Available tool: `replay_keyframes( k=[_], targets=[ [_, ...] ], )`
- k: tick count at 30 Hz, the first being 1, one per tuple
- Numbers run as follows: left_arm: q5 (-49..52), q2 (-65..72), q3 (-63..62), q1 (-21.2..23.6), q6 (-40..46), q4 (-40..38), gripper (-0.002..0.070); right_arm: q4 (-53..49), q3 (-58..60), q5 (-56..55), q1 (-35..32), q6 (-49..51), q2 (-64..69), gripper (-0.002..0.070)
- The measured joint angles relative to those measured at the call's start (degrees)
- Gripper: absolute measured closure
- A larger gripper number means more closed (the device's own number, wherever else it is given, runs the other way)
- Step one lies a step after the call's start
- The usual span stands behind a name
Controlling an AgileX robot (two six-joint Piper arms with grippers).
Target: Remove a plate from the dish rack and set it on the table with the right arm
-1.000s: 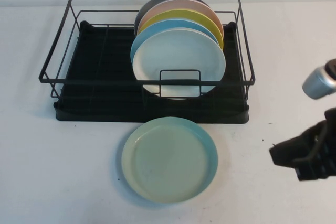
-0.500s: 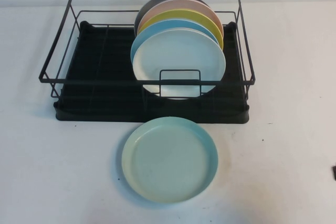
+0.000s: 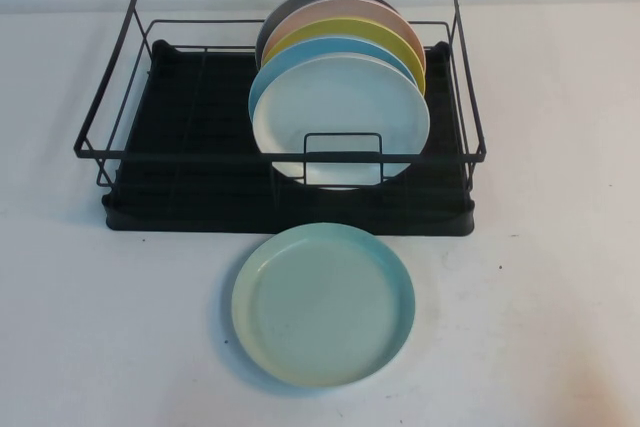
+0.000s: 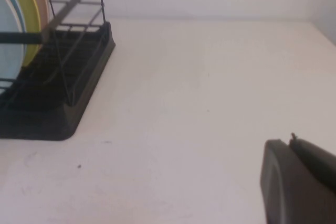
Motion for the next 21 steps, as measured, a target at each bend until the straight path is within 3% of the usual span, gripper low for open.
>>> replay_keyframes(
  k=[4,21],
  targets=[
    [0.00,0.00,0.00,0.00,0.00,0.00,0.0679,-0.14,0.22,2.62,-0.03,0.00,-5.25,0.0694],
    [0.00,0.00,0.00,0.00,0.00,0.00,0.0679,-3.70,0.43,7.90,-0.03,1.17,-5.48,0.0694]
  ],
)
